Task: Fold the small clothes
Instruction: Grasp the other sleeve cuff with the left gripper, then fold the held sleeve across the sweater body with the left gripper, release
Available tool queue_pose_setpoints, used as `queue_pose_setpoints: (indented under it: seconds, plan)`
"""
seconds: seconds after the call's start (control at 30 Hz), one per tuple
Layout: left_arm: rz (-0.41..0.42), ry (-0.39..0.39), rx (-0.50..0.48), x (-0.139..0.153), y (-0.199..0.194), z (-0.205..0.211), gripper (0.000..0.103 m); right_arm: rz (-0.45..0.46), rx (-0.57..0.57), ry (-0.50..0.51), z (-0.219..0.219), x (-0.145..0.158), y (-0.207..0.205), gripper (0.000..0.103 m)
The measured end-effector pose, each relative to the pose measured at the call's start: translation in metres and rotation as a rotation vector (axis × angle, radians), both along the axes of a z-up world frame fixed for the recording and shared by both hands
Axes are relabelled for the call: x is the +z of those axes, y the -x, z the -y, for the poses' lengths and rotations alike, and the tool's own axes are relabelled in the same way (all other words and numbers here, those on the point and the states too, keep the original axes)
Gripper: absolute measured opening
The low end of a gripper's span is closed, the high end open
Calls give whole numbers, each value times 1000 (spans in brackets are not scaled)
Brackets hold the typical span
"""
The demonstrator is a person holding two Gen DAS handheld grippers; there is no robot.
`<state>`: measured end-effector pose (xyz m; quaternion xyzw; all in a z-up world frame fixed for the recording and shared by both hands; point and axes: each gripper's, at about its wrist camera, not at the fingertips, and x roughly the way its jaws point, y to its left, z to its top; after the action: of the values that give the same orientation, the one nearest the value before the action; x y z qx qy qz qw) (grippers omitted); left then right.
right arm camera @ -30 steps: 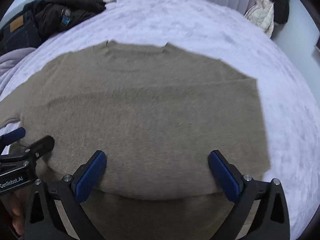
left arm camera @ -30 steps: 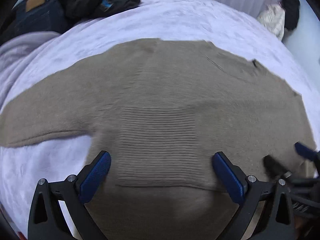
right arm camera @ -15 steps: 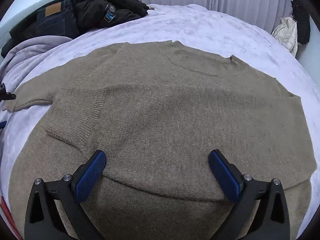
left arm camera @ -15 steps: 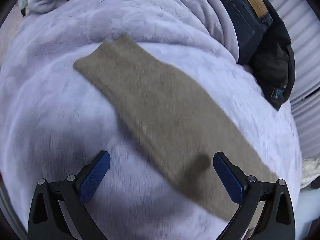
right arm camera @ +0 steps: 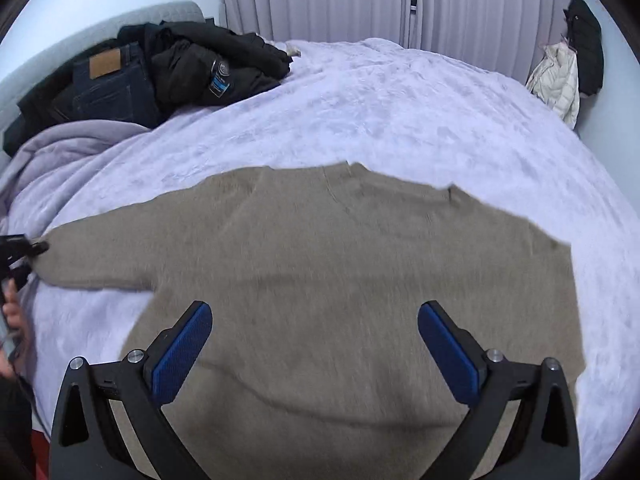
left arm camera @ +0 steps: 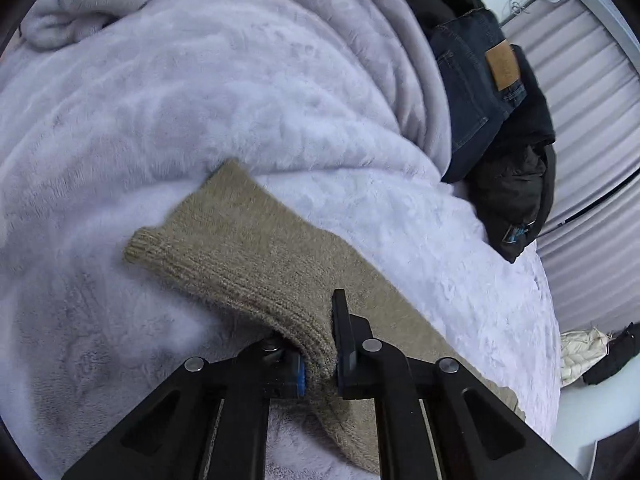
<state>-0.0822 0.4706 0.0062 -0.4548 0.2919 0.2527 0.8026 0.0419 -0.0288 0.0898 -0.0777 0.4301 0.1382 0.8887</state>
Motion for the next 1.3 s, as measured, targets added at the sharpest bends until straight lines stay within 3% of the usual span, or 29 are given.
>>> queue_pose_setpoints:
  seconds: [0.17,0.27,0.4,0.5,0.57,0.7,0.87,1.03,1.1,1.3]
  plan:
    - [-6,-148,-57,36,-8,10,11,-89,26,185,-76,-35,-56,103]
    - [6,-186,-86,51,-5,14,11,-120,-9,271,-112,-63,-77,103]
    - [2,-221,-102,57,-6,16,11,-126,-15,213,-158,-70,-67,103]
    - [-16,-231,-114,61,-10,20,10,-162,184,170,-208,-70,-39,102]
    - [-3,-230,-127,69,-11,25,10,-181,315,90,-221,-59,-16,99]
    - [31,-288,-206,97,-18,59,10,-118,272,8,-169,-21,3,99]
    - [19,-335,-377,119,-63,146,10,5,101,135,-42,-4,4,99]
    - [-26,-343,-578,117,-117,266,9,-17,-55,231,75,-16,3,99]
    - [-45,-380,-655,119,-132,326,9,-53,-85,237,106,-25,7,99]
    - [-39,-456,-819,133,-152,471,9,-34,-139,111,176,-20,28,99]
